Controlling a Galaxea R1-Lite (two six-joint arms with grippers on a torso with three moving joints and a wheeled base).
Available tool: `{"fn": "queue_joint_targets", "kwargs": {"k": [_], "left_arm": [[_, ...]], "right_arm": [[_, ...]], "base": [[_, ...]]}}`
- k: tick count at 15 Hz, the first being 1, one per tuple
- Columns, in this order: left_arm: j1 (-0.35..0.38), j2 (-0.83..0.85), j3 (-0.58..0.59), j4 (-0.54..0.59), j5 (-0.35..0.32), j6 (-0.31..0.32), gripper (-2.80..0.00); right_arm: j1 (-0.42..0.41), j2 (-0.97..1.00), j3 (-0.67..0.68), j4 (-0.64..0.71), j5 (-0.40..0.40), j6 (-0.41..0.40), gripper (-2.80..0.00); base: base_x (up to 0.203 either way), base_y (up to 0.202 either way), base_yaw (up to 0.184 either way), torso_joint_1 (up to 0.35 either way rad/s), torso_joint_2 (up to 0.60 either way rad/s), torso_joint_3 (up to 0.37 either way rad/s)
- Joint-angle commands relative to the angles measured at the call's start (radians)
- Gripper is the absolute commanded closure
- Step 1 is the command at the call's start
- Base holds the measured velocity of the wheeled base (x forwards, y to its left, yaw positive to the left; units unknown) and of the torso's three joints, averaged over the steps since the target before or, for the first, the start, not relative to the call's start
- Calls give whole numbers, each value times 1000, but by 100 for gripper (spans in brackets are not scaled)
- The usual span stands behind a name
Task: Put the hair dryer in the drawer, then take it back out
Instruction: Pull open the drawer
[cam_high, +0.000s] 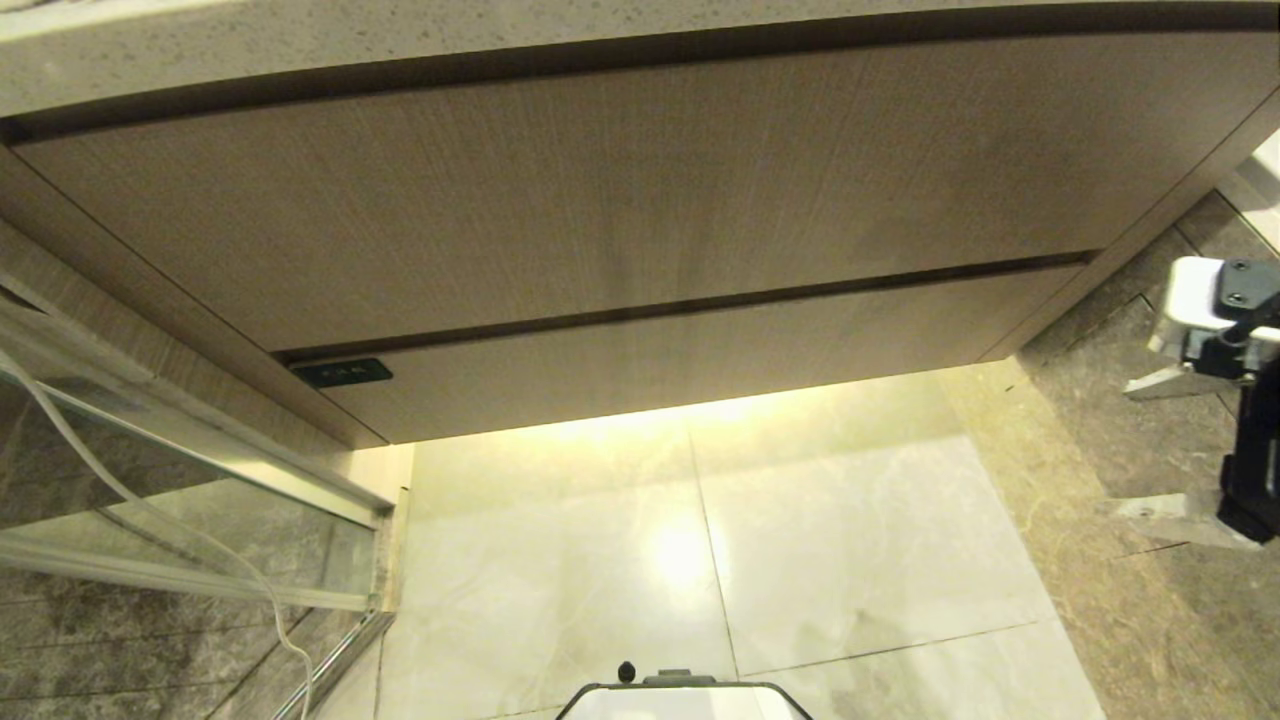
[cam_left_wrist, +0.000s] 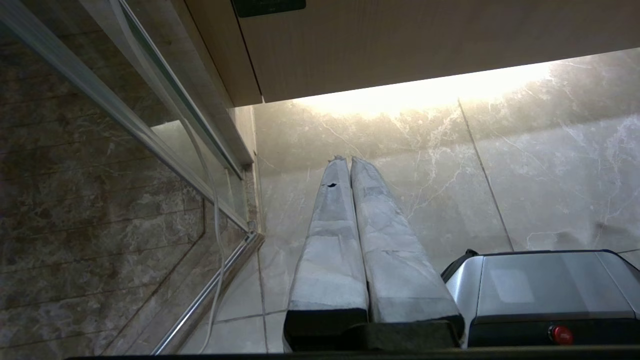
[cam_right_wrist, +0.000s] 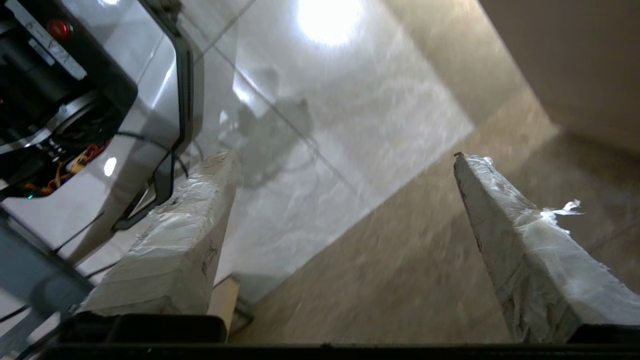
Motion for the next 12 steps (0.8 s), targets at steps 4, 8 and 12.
{"fn": "queue_joint_targets", "kwargs": {"k": [4,8,12], "left_arm": [[0,0,0,0,0,0,0],[0,0,2,0,0,0,0],[0,0,0,0,0,0,0]], "right_arm": [[55,259,-1,-149,24,-128,-280],[56,321,-21,-241,43,-277,-280],[44,387,64,-495,245,-354,-280]], "base": [[0,0,0,0,0,0],[0,0,0,0,0,0],[0,0,0,0,0,0]]}}
